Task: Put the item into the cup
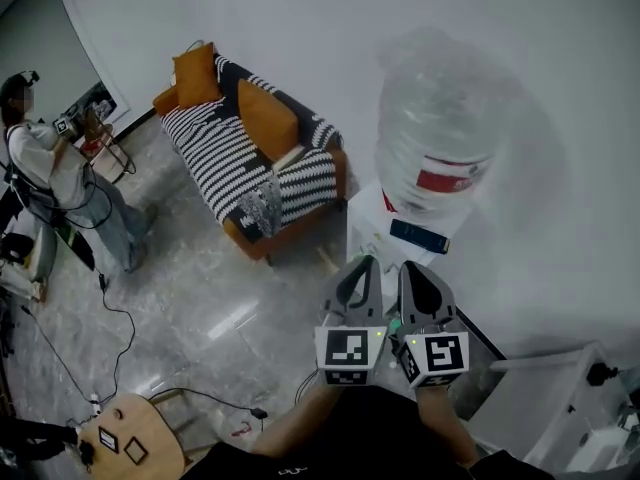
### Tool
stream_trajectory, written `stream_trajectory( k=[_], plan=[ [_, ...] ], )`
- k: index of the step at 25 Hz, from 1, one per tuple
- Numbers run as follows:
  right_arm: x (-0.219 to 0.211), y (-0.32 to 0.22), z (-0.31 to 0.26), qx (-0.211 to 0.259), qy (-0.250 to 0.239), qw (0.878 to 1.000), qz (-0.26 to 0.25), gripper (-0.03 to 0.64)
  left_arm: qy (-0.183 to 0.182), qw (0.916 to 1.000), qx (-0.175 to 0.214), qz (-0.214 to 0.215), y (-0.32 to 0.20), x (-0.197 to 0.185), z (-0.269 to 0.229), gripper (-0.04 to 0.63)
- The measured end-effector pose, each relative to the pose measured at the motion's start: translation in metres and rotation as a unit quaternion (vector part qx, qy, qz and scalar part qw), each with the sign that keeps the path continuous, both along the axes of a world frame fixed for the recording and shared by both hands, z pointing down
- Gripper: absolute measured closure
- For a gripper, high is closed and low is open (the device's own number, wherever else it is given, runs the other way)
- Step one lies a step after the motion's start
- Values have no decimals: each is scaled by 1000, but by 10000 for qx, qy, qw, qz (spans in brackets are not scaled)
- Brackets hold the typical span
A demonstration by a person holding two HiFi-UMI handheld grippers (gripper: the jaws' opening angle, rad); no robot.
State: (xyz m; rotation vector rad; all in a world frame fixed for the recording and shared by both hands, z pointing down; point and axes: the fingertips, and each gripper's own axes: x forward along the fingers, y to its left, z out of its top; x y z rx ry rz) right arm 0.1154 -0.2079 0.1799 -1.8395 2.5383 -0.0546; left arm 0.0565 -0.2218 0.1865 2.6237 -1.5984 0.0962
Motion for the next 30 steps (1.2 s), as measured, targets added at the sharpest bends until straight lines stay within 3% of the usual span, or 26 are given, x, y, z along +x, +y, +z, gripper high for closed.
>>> stream_trajectory(
  k=[13,30],
  plan=[
    [1,-4,-2,69,6,10000,-70,607,-70,9997,211,26,1,2,-11,581],
    [13,0,-16,283,47,9996,-5,607,-175,9995,171,192,0,13,-11,581]
  ],
)
